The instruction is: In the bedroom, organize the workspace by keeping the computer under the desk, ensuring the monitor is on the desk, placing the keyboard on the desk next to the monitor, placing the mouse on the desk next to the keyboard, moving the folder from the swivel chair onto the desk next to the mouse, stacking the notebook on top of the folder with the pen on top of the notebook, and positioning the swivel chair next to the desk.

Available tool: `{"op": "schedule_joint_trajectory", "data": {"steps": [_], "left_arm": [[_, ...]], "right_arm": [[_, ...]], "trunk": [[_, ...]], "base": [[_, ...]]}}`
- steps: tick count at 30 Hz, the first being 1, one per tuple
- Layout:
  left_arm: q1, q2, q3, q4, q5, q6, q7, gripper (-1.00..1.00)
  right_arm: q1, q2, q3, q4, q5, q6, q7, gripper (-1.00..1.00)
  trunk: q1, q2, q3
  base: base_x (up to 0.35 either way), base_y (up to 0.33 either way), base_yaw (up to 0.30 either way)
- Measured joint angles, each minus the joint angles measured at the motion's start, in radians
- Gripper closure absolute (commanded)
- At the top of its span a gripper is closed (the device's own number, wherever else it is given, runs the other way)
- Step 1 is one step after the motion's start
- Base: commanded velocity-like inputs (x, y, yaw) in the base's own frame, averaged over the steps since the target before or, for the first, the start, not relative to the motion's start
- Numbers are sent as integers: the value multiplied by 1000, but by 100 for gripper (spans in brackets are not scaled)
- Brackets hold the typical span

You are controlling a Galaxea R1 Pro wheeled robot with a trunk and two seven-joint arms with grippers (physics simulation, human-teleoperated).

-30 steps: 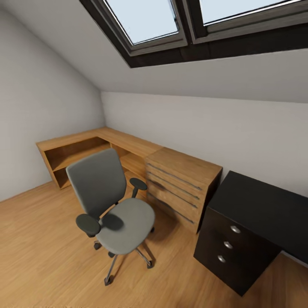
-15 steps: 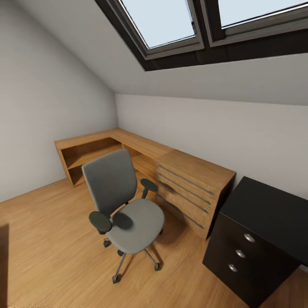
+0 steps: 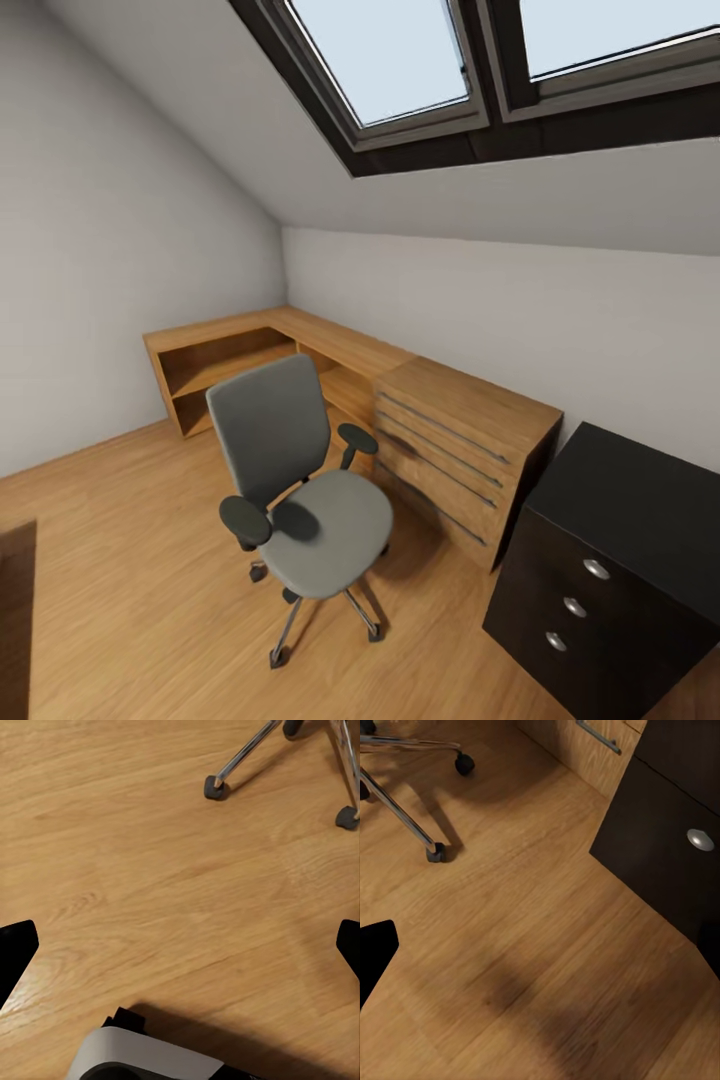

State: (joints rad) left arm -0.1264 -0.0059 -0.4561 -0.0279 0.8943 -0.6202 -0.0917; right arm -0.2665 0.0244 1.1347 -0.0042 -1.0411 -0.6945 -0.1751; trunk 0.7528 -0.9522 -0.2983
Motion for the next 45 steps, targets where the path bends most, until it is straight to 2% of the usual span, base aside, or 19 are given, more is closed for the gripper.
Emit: {"op": "schedule_joint_trajectory", "data": {"steps": [9, 25, 45], "left_arm": [[0, 0, -1, 0, 0, 1, 0, -100], [0, 0, -1, 0, 0, 2, 0, -100], [0, -1, -2, 0, -1, 0, 0, -100]], "right_arm": [[0, 0, 1, 0, 0, 0, 0, -100], [0, 0, 0, 0, 0, 0, 3, -100], [0, 2, 1, 1, 0, 0, 2, -100]], "trunk": [[0, 0, 14], [-61, 112, 81], [-138, 252, 144]], "base": [[0, 0, 1], [0, 0, 14], [0, 0, 230]]}}
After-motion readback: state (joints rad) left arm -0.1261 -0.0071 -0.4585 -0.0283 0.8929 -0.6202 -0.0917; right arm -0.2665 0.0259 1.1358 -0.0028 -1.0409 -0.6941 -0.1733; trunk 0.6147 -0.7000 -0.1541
